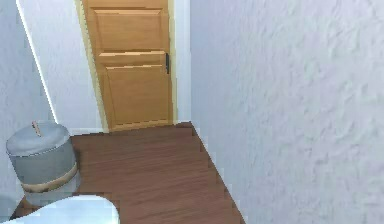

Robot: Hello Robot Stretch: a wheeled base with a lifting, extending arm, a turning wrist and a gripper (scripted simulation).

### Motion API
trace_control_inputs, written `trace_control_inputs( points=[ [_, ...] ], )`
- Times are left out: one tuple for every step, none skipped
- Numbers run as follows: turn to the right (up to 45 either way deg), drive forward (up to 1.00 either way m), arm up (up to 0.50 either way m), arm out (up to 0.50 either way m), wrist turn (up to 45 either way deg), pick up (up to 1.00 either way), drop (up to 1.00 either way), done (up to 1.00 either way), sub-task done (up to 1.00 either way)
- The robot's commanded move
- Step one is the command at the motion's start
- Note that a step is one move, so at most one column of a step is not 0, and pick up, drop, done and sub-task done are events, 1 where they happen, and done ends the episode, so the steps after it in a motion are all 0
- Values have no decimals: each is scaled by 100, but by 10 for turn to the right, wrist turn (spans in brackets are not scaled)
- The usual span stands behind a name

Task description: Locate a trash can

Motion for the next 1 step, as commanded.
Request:
trace_control_inputs(
  points=[
    [0, 50, 0, 0, 0, 0, 0, 0, 0]
  ],
)
